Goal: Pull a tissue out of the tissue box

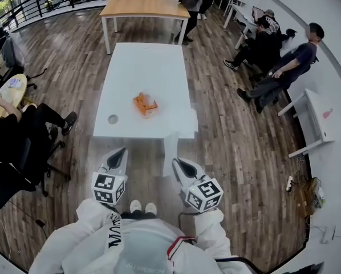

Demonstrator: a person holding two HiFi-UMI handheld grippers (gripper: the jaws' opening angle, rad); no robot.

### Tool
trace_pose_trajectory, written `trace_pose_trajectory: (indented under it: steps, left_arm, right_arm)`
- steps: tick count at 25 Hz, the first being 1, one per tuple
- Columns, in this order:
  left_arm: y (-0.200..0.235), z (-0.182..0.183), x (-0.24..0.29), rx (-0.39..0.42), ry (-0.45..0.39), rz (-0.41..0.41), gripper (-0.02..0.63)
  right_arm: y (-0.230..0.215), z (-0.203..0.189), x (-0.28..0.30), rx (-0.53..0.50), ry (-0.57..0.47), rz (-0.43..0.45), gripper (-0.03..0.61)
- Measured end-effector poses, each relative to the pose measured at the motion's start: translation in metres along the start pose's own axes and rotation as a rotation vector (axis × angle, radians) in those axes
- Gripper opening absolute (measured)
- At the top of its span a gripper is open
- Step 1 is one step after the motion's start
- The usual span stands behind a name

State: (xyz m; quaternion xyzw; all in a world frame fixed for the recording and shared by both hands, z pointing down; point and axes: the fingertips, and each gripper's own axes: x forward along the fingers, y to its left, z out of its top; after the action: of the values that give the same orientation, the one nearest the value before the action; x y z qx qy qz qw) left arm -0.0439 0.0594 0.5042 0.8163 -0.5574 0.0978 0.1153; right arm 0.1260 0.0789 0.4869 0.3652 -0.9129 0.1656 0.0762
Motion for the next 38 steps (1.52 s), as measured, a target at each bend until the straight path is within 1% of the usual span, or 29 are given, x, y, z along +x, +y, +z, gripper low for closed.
trace_pose_trajectory:
  steps: [11, 21, 26, 31, 38]
  left_arm:
    - [0.001, 0.012, 0.011, -0.006, -0.029, -0.018, 0.000]
    - [0.009, 0.018, 0.012, -0.005, -0.032, -0.009, 0.000]
    - [0.011, 0.018, 0.010, -0.007, -0.032, -0.010, 0.000]
    - [0.013, 0.018, 0.012, -0.010, -0.032, -0.010, 0.000]
    - [0.012, 0.018, 0.013, -0.010, -0.032, -0.015, 0.000]
  right_arm:
    - [-0.004, 0.016, 0.003, -0.025, -0.018, -0.015, 0.005]
    - [-0.004, 0.022, 0.009, -0.030, -0.027, -0.009, 0.005]
    - [-0.003, 0.022, 0.009, -0.030, -0.026, -0.008, 0.005]
    - [-0.002, 0.023, 0.011, -0.022, -0.048, -0.009, 0.003]
    - [0.000, 0.020, 0.010, -0.034, -0.040, -0.012, 0.002]
